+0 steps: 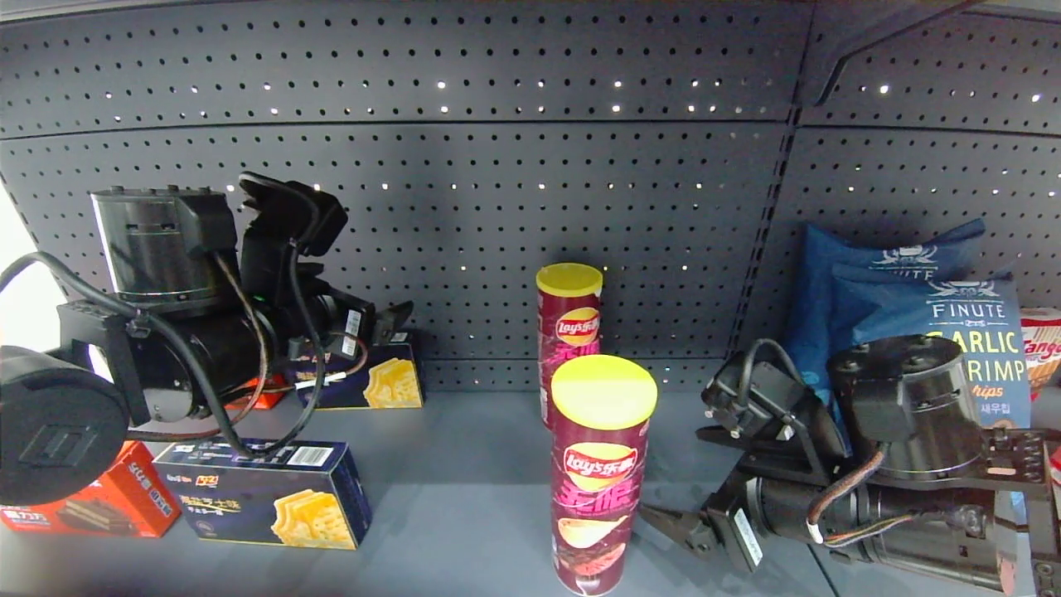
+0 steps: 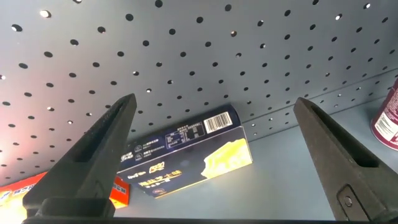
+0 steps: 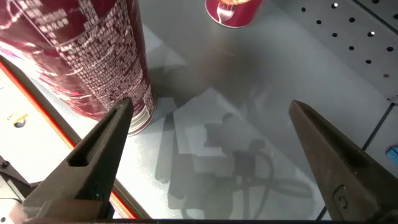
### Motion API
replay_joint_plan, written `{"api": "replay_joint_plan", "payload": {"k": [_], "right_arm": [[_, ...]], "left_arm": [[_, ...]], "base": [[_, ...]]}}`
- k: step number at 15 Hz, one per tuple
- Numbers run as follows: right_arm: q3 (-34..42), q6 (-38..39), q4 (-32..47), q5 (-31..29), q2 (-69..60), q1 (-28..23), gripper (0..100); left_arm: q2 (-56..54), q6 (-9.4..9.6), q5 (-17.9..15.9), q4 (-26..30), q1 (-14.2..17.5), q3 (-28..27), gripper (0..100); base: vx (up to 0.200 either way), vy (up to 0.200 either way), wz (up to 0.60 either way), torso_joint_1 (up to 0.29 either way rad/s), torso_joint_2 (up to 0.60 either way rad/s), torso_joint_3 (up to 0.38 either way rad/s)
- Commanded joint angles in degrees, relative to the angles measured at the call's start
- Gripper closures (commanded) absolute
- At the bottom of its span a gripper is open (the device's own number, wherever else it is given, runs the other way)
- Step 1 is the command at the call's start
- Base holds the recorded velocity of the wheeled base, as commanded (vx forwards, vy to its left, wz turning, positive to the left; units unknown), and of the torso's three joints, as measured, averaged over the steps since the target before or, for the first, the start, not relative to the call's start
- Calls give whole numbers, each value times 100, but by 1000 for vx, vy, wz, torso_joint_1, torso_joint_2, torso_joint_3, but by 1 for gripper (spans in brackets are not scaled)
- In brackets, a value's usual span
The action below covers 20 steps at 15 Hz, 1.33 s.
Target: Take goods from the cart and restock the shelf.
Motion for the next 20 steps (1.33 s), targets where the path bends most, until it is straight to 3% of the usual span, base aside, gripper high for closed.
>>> {"api": "replay_joint_plan", "payload": {"k": [1, 20], "right_arm": [[11, -1, -1, 1, -8, -4, 0], [-156, -1, -80, 1, 274, -31, 0]], "left_arm": [[9, -1, 3, -3, 4, 10, 0], [9, -1, 3, -3, 39, 18, 0]], "base": [[0, 0, 0, 0, 0, 0], [0, 0, 0, 0, 0, 0]]}}
